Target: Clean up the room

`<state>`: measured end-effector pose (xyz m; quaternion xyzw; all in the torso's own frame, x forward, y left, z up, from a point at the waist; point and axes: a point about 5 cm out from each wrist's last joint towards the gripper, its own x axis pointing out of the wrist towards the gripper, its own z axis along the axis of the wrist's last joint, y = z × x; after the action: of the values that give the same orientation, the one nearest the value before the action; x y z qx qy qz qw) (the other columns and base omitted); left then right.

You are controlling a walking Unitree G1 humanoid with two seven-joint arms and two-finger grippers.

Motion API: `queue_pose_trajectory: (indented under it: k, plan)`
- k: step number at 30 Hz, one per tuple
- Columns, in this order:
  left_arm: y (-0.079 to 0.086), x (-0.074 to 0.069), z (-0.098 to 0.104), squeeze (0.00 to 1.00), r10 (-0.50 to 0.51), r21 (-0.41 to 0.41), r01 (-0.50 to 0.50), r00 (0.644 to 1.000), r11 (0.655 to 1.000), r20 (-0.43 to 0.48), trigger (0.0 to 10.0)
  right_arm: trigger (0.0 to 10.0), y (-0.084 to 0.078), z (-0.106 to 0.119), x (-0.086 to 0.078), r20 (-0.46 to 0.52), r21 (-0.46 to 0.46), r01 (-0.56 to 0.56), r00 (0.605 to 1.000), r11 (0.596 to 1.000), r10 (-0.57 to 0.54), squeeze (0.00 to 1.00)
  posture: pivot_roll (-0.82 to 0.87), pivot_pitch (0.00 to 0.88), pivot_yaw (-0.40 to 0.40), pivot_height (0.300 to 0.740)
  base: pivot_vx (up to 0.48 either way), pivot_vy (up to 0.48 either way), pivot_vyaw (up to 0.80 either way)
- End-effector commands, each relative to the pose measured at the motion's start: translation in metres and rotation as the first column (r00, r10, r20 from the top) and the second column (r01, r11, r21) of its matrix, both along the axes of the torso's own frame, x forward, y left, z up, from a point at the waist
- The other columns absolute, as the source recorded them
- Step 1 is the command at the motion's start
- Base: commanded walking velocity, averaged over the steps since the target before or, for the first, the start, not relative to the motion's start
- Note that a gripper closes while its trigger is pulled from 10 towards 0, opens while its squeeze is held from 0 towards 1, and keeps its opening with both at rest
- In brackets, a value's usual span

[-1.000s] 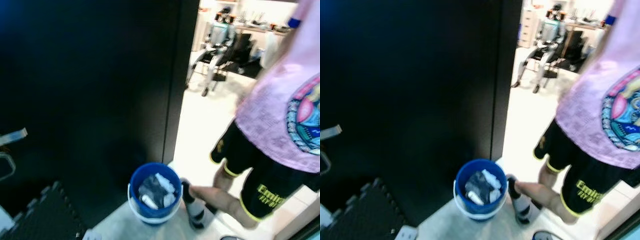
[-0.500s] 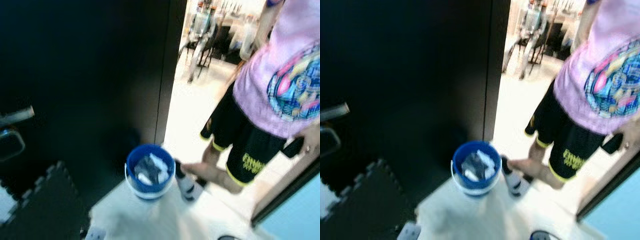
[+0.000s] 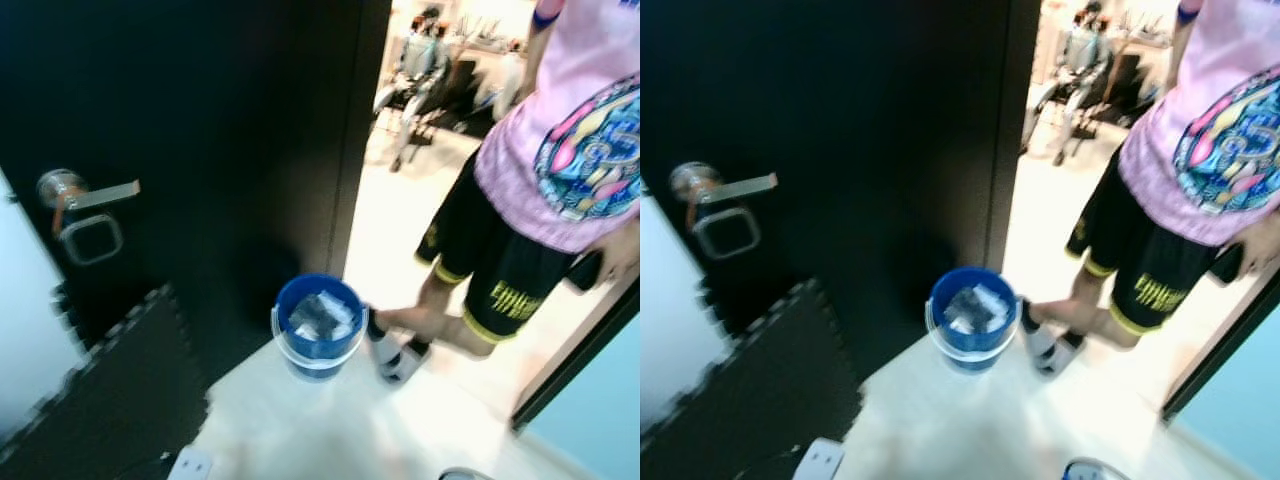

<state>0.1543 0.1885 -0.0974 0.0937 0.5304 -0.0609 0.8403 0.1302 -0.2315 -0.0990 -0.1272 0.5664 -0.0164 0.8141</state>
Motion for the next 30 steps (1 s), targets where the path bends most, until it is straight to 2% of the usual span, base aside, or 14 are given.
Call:
queue_pose_trajectory:
  k: [1, 4, 5, 10, 16, 30]
  plan:
    - [-0.001, -0.006, -0.003, 0.00, -0.014, 0.000, 0.014, 0.999, 1.000, -0.031, 10.0, 10.0, 0.002, -0.001, -0.002, -0.010, 0.005, -0.012, 1.000, 1.000, 0.012, 0.00, 0.05, 0.000, -0.069, 0.740, -0.360, 0.000, 0.00]
    - [-0.001, -0.006, -0.003, 0.00, -0.015, 0.000, 0.015, 0.999, 1.000, -0.031, 10.0, 10.0, 0.004, -0.001, -0.001, -0.010, 0.010, -0.015, 1.000, 1.000, 0.015, 0.00, 0.05, 0.000, -0.069, 0.740, -0.360, 0.000, 0.00]
    - [-0.001, -0.005, -0.002, 0.00, -0.016, 0.001, 0.016, 0.999, 1.000, -0.030, 10.0, 10.0, 0.007, -0.002, 0.000, -0.005, 0.037, -0.020, 1.000, 0.999, 0.020, 0.00, 0.05, 0.000, -0.069, 0.740, -0.356, 0.000, 0.80]
    - [-0.001, -0.005, -0.002, 0.00, -0.018, 0.000, 0.018, 0.999, 1.000, -0.031, 10.0, 10.0, 0.007, -0.002, -0.001, -0.006, 0.040, -0.020, 1.000, 0.999, 0.020, 0.00, 0.05, 0.000, -0.070, 0.740, -0.359, 0.000, 0.80]
    - [-0.002, -0.005, -0.002, 0.00, -0.018, -0.003, 0.018, 0.999, 1.000, -0.030, 10.0, 10.0, -0.001, -0.003, -0.009, -0.029, 0.010, 0.005, 1.000, 1.000, -0.005, 0.00, 0.05, 0.000, -0.071, 0.740, -0.359, 0.000, 0.00]
    - [-0.003, -0.007, -0.003, 0.00, -0.024, -0.001, 0.024, 0.999, 1.000, -0.033, 10.0, 10.0, -0.001, -0.003, -0.012, -0.049, 0.015, -0.001, 0.999, 1.000, 0.002, 0.00, 0.05, 0.000, -0.076, 0.740, -0.361, 0.000, 0.00]
